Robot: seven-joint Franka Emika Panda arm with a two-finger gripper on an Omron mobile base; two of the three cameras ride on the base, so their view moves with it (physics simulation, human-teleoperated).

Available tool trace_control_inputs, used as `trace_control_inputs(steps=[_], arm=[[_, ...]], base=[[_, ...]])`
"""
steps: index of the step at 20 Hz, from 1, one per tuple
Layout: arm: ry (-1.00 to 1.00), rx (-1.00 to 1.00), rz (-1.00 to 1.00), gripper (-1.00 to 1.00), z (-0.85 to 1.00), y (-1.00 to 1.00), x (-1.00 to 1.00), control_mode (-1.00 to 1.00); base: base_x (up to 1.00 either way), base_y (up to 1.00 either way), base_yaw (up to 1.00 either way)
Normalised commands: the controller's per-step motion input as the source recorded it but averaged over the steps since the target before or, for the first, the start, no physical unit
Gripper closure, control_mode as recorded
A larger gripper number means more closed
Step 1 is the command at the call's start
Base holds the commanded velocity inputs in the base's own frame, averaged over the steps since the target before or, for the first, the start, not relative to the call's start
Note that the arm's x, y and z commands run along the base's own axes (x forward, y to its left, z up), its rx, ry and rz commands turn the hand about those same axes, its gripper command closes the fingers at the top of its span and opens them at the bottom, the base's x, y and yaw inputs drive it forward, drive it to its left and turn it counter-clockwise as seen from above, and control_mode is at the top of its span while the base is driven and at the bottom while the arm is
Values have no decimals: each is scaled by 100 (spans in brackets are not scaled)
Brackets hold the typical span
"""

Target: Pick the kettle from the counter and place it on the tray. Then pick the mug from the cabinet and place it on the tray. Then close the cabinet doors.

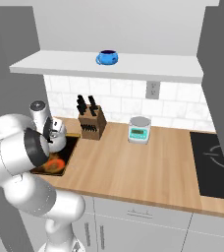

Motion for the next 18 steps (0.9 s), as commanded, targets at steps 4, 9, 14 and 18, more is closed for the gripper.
trace_control_inputs(steps=[4,9,14,18], arm=[[0,0,0,100,-21,0,2,-100],[-1,0,0,-100,-18,3,2,-100],[0,-2,0,-100,-1,-2,-2,-100],[-1,-1,-1,-100,1,-9,-12,-100]], base=[[0,0,0],[0,0,0],[0,0,0],[0,0,0]])
